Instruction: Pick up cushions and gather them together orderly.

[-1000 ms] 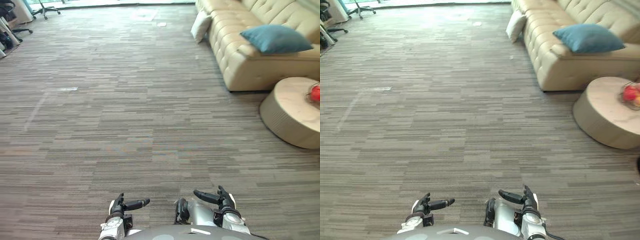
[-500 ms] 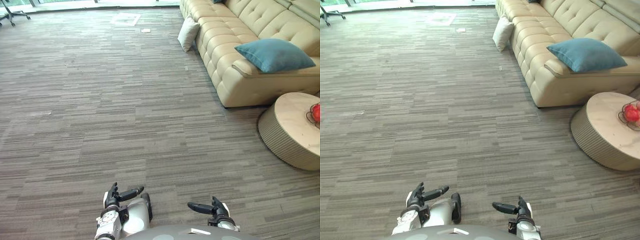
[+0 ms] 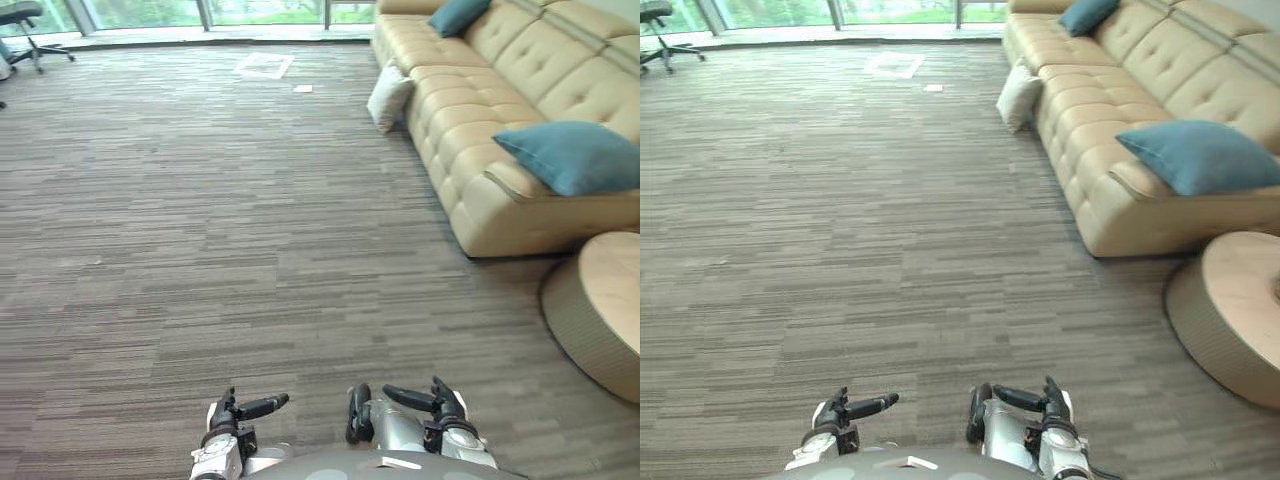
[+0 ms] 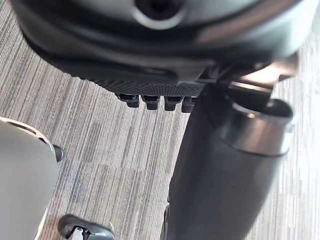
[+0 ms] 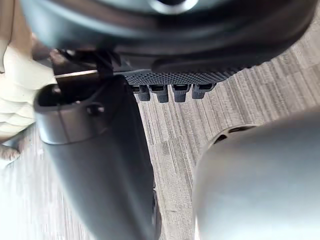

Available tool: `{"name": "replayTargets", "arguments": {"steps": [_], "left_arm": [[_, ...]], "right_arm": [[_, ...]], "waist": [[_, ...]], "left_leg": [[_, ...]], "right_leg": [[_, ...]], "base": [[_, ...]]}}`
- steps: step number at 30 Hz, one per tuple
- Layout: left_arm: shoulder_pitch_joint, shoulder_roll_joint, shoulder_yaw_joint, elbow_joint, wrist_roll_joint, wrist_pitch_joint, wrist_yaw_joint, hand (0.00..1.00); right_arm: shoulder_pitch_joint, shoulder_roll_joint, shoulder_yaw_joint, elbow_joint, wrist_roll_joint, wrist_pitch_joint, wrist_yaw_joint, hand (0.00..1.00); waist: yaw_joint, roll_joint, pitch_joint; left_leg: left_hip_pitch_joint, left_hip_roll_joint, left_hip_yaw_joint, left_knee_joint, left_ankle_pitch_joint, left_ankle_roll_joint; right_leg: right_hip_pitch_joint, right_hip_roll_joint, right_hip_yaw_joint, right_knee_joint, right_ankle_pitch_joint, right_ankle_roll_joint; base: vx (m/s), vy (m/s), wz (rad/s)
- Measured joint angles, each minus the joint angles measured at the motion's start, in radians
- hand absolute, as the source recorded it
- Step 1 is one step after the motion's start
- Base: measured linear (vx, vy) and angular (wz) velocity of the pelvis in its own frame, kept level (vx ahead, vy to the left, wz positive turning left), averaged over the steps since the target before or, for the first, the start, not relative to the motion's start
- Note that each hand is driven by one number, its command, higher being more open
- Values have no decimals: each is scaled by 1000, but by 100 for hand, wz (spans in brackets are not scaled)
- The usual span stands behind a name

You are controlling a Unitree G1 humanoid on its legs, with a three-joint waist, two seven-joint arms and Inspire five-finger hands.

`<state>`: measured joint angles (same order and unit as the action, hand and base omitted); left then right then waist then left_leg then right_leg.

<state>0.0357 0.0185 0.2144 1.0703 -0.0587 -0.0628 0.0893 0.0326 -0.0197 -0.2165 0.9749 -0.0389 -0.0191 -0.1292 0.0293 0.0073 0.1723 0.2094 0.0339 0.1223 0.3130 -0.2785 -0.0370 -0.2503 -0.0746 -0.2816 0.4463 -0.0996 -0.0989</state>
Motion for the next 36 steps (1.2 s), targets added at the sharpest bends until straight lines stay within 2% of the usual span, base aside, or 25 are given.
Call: {"name": "replayTargets", "arguments": {"steps": [1,2,3,5,7,9,10,11,12,15,16,17,19,20,21,23,24,27,28,29,32,33,34,35,36], "left_arm": [[0,-3,3,-6,8,0,0,100],[3,-5,6,-13,18,0,-2,100],[13,-5,10,-31,26,-3,-4,100],[18,-6,20,-47,25,-2,-6,100],[19,-17,44,-69,23,-4,-5,100],[17,-18,45,-80,23,-13,-4,100],[17,-17,45,-84,23,-16,-5,100],[16,-16,46,-87,24,-24,-5,100],[15,-15,46,-94,23,-26,-5,100],[17,-16,47,-105,21,-32,0,100],[18,-14,46,-104,11,-33,3,100],[16,-5,47,-107,5,-34,2,100],[16,9,48,-106,2,-35,3,100],[13,22,46,-102,3,-32,3,100],[12,26,46,-99,3,-30,3,100],[-15,38,45,-49,3,-13,9,100],[-18,38,44,-29,3,-6,14,100],[-8,37,29,-25,2,-1,20,100],[-5,37,25,-23,2,-1,20,100],[-4,36,24,-19,2,0,20,100],[-6,38,-3,-15,3,3,19,100],[-13,38,-9,-5,12,3,13,100],[-15,35,-14,1,13,4,12,100],[-17,23,-20,13,18,4,11,100],[-22,21,-38,11,30,1,-3,100]], "right_arm": [[5,-1,1,-1,0,5,0,100],[10,-1,6,-2,1,5,-2,100],[13,-6,15,-2,1,6,-2,100],[14,-7,24,0,2,9,-4,100],[19,-7,49,2,2,10,-4,100],[21,-4,51,2,3,15,-5,100],[21,-3,51,2,3,16,-6,100],[23,1,51,2,3,18,-9,100],[25,4,52,3,3,19,-12,100],[27,-7,83,17,3,19,-21,100],[29,-13,101,24,2,20,-23,100],[34,-1,102,25,2,23,-25,100],[46,20,103,26,2,23,-25,100],[51,34,107,21,1,23,-19,100],[51,35,110,21,1,23,-15,100],[47,28,108,19,0,22,-9,100],[43,18,108,17,0,17,-4,100],[45,9,106,-2,0,4,-6,100],[40,9,98,-8,0,-2,-6,100],[38,8,95,-10,1,-5,-7,100],[27,12,68,-22,3,-8,-6,100],[19,18,36,-22,7,-5,-2,100],[17,17,21,-22,10,-5,-2,100],[12,16,1,-22,9,-5,-3,100],[0,11,-11,-22,3,-5,-4,100]], "waist": [[0,5,-3],[-3,11,-6],[-3,16,-8],[-3,19,-8],[8,8,-2],[19,4,0],[20,2,1],[22,-2,4],[22,-8,6],[26,-11,8],[33,-8,6],[45,-24,-5],[52,-58,-29],[54,-87,-44],[53,-93,-46],[49,-91,-34],[44,-89,-28],[32,-75,-20],[25,-72,-16],[21,-70,-15],[15,-65,-3],[6,-59,5],[-3,-50,9],[-9,-32,12],[-3,-17,26]], "left_leg": [[-37,19,-21,133,14,-42],[-94,39,-39,296,56,-112],[-179,83,-36,499,66,-129],[-247,117,-12,623,53,-111],[-320,128,30,644,15,-56],[-387,141,80,522,-6,-21],[-401,141,87,471,-7,-18],[-437,132,88,320,-1,-15],[-463,123,81,192,28,-21],[-486,110,62,21,101,-36],[-487,120,65,-2,156,-37],[-490,109,70,36,221,-24],[-510,81,82,109,213,-2],[-502,57,112,138,164,23],[-492,48,120,146,150,27],[-408,10,143,144,85,52],[-340,0,143,128,59,55],[-180,-18,144,20,29,66],[-133,-18,142,-22,28,68],[-104,-18,140,-49,26,69],[-17,-17,128,-126,4,47],[20,-16,108,-144,-17,32],[39,-9,88,-153,-26,25],[75,8,47,-172,-28,28],[95,8,5,-180,6,20]], "right_leg": [[43,9,-9,-13,-22,-2],[91,21,-13,-39,-40,-1],[152,48,-10,-82,-62,-6],[217,67,-1,-117,-85,-9],[292,67,24,-150,-99,2],[349,59,50,-196,-98,15],[365,55,57,-207,-99,20],[399,39,73,-238,-106,42],[422,19,84,-251,-120,65],[454,-12,110,-253,-162,114],[480,-19,130,-251,-195,145],[495,-45,152,-253,-223,154],[496,-83,190,-231,-227,158],[456,-125,235,-135,-222,161],[433,-137,251,-75,-216,171],[280,-176,316,319,-130,204],[220,-180,315,479,-124,210],[78,-162,222,594,-146,183],[33,-150,165,550,-161,157],[4,-140,127,503,-166,148],[-71,-77,21,183,-140,140],[-84,-49,17,35,-47,117],[-74,-38,21,20,20,98],[-43,-25,4,33,37,28],[-50,-42,3,121,-18,15]], "base": [[419,-131,11],[569,-138,2],[460,-105,-1],[363,-25,-12],[386,26,-33],[281,59,-41],[312,104,-37],[398,189,-30],[416,217,-27],[366,260,-26],[557,427,-45],[497,360,-47],[510,346,-43],[600,422,-36],[485,360,-24],[445,306,-13],[440,260,-6],[442,164,1],[345,68,5],[309,2,5],[480,-79,14],[496,-128,42],[481,-158,67],[663,-241,71],[663,-241,55]]}}
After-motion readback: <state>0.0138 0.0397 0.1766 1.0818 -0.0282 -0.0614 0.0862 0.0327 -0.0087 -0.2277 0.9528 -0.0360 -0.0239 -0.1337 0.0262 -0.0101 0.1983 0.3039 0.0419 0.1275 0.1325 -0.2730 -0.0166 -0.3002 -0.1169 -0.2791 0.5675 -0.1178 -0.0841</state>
